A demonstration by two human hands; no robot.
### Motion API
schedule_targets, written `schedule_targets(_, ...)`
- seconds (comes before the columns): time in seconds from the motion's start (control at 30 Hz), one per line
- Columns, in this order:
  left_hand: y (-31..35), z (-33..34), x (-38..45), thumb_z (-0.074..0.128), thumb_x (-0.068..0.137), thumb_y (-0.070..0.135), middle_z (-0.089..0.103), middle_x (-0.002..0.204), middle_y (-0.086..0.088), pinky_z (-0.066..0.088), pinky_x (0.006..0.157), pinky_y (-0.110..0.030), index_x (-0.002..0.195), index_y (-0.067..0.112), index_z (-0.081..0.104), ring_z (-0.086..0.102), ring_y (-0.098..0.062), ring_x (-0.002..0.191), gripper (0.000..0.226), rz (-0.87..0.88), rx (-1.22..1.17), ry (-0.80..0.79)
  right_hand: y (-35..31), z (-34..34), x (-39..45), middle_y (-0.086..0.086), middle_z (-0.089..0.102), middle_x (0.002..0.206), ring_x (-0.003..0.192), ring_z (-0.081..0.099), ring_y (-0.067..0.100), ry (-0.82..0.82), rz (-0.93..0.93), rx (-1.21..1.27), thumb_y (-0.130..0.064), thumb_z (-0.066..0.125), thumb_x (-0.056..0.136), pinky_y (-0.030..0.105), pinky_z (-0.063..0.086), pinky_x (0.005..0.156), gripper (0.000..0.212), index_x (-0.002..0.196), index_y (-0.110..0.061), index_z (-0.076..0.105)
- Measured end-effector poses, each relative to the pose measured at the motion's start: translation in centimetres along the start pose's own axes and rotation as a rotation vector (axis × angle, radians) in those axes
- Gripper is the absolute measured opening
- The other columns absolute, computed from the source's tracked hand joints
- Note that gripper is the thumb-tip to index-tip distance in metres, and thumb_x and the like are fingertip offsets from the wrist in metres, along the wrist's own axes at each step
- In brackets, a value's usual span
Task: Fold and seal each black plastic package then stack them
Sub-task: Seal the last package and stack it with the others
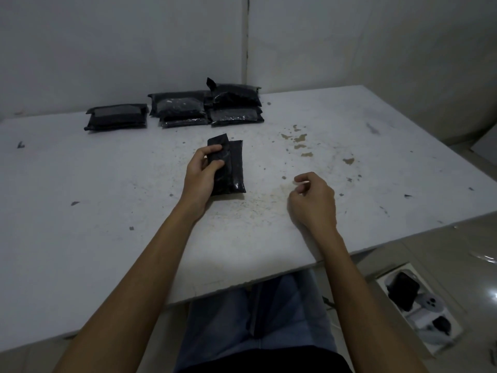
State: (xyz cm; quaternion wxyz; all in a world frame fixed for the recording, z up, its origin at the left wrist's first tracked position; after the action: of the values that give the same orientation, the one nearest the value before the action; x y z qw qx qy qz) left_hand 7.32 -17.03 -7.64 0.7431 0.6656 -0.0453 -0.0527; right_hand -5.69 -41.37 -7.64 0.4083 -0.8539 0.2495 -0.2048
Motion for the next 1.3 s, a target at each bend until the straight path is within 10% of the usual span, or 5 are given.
schedule_targets(0.53,-0.4,0.0,0.4,0.055,0.101,0.004,0.068,0.122,-0.006,0.058,0.071,-0.025,0.128,0.017,0.064,0.07,-0.017,0.1,0.032,0.003,-0.005,-0.012,-0.8,0.7,0.4,0.0,0.063,0.083,0.072,0.058,0.011,0.033,-0.023,0.112,0.003,0.064,0.079,0.017,0.043,0.062,0.02,0.086,-0.016,0.064)
schedule_targets(0.97,-0.6,0.1,0.5,0.056,0.101,0.005,0.065,0.125,-0.006,0.063,0.084,-0.04,0.126,0.02,0.064,0.069,-0.024,0.107,0.03,0.014,0.034,-0.037,0.2,0.9,2.3,0.01,0.069,0.1,0.068,0.063,0.01,-0.112,0.165,-0.013,-0.009,0.073,0.082,0.018,0.044,0.051,0.035,0.115,-0.014,0.066)
schedule_targets(1.17,-0.6,0.0,0.5,0.056,0.101,0.005,0.065,0.127,-0.008,0.062,0.087,-0.042,0.125,0.02,0.065,0.068,-0.027,0.11,0.03,0.018,0.043,-0.036,-0.9,0.8,2.1,0.023,0.072,0.09,0.075,0.071,0.031,-0.064,0.111,-0.113,-0.006,0.074,0.078,0.044,0.063,0.067,0.017,0.091,0.004,0.074)
schedule_targets(1.3,-0.5,-0.1,0.4,0.055,0.101,0.004,0.066,0.125,-0.006,0.061,0.081,-0.034,0.127,0.018,0.064,0.069,-0.022,0.107,0.031,0.029,0.044,-0.031,-1.9,0.5,1.9,0.022,0.073,0.076,0.066,0.071,0.029,-0.045,0.033,-0.156,-0.001,0.07,0.079,0.039,0.06,0.059,0.01,0.075,0.007,0.074)
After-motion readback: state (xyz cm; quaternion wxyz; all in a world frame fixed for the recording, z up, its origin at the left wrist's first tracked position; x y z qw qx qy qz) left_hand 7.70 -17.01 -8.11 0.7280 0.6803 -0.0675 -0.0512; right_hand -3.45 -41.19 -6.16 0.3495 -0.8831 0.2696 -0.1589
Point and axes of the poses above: each hand's wrist, its own x-axis towards the middle knuckle, its own z-axis out of the palm, y = z × x, the point moved 10 cm from there along x, towards the middle knuckle
